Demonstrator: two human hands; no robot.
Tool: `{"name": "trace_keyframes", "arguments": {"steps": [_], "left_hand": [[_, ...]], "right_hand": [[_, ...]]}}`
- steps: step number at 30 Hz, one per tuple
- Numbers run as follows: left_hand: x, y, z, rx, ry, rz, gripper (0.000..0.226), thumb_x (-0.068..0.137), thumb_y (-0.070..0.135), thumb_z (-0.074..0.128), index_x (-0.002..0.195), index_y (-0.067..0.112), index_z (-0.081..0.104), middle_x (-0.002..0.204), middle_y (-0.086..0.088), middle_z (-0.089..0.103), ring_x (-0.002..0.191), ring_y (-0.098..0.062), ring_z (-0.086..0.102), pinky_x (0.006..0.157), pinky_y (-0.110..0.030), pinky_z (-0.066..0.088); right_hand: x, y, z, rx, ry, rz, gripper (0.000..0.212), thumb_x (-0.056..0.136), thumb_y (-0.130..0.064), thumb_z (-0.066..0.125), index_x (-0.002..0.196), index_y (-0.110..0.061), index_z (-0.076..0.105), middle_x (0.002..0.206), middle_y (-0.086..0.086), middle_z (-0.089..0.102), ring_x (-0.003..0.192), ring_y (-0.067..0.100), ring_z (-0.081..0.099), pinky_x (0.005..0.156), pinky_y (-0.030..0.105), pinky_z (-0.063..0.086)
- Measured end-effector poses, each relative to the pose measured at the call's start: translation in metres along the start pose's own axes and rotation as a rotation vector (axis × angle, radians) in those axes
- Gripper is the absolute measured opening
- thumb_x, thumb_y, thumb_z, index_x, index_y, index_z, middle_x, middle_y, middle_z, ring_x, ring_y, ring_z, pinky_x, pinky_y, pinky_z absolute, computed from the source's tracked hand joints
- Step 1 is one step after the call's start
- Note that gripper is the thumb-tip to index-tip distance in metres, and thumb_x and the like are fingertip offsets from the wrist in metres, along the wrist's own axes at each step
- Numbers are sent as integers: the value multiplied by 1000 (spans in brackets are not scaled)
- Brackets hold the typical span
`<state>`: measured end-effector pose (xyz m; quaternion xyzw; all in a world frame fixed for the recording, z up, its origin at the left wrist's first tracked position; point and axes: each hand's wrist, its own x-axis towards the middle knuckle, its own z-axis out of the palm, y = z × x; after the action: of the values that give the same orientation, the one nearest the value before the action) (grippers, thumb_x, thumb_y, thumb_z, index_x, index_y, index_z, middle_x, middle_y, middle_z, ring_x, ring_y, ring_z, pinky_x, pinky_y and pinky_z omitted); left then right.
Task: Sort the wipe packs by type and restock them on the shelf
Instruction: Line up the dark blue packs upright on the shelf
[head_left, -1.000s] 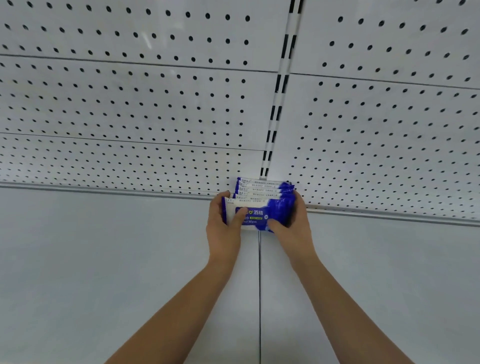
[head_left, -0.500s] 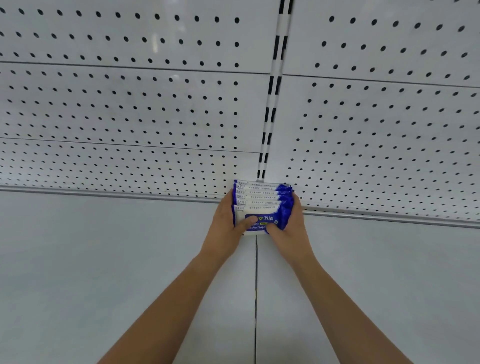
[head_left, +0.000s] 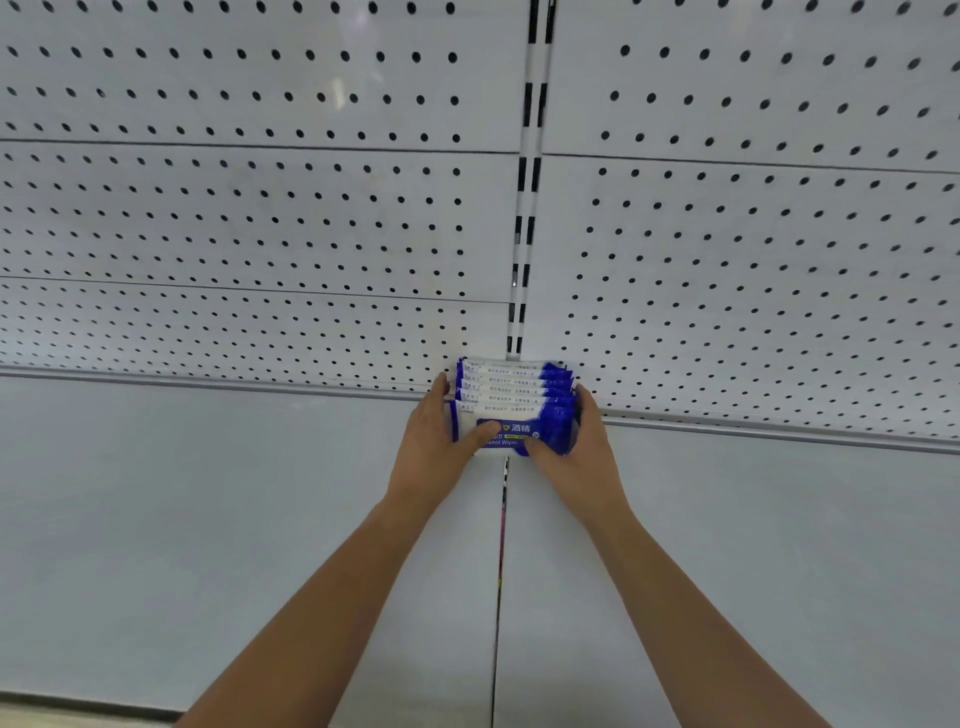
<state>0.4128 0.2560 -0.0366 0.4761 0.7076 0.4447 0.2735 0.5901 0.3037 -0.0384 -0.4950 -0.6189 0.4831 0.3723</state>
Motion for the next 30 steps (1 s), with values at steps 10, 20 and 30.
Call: {"name": "trace_keyframes", "arguments": {"steps": [10,20,30], "left_hand": [[-61,25,-4,-36,118,-90,87,87,51,68,158,29,22,161,12,30,146,-8,28,117,-29,26],[-155,47,1,-148,-18,9,67,96,47,60,153,44,27,154,29,30,142,-4,31,118,-37,30],[-281,60,63,-313,-250,2,70,95,39,65,153,44,29,160,18,29,147,-7,27,122,-41,26]], "right_hand": [[-37,-7,-34,-22,-86,12,83,90,-20,70,156,-27,20,159,-12,30,146,4,27,115,27,27],[-130,-17,-69,30,-54,-46,76,94,-15,66,156,-31,25,158,-14,33,146,9,31,121,37,27],[-301,11,-152,66,153,18,71,94,-11,66,153,-29,32,155,-11,39,144,10,36,116,29,30]]}}
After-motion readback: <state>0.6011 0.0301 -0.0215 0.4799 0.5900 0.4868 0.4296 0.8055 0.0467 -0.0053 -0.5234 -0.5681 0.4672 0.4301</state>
